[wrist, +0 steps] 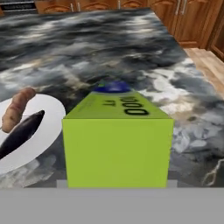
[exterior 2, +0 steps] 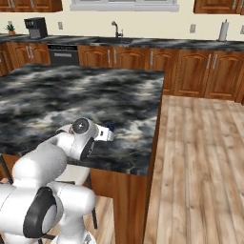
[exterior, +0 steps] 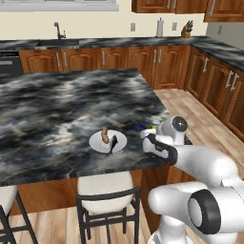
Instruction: Retrieve the tupperware and aluminum foil from the cabinet and place them on the dining counter near the plate with fish and potato to prepare for storing leftovers.
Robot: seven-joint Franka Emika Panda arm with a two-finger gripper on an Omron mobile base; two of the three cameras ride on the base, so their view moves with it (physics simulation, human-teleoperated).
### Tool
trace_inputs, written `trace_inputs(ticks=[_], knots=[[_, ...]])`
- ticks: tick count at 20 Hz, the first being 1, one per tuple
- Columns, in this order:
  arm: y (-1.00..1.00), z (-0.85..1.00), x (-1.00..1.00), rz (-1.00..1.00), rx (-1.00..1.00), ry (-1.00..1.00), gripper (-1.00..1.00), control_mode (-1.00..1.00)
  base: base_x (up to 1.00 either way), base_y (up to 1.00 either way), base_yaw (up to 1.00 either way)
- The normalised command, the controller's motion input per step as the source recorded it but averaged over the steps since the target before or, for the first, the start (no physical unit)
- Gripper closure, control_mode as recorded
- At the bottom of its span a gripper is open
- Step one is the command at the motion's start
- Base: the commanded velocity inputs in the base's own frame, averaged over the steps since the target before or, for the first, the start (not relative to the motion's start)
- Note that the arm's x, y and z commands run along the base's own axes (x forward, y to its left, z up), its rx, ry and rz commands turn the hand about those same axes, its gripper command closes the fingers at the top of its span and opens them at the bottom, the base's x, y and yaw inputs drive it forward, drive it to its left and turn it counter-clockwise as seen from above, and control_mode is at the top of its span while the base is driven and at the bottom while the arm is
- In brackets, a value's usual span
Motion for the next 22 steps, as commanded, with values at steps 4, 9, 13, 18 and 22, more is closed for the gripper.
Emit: trace_inputs(ticks=[4,9,13,18,22], knots=[[0.2,-0.59,0.59,0.03,-0.01,0.1,1.0,-1.0,0.0,0.0,0.0],[0.14,-0.65,0.54,0.03,0.0,0.11,1.0,-1.0,0.0,0.0,0.0],[0.13,-0.57,0.55,0.01,0.0,0.11,-1.0,-1.0,0.0,0.0,0.0],[0.12,-0.44,0.74,0.0,0.0,0.14,-1.0,-1.0,0.0,0.0,0.0],[0.0,0.12,0.22,0.0,0.0,0.09,-1.0,-1.0,0.0,0.0,0.0]])
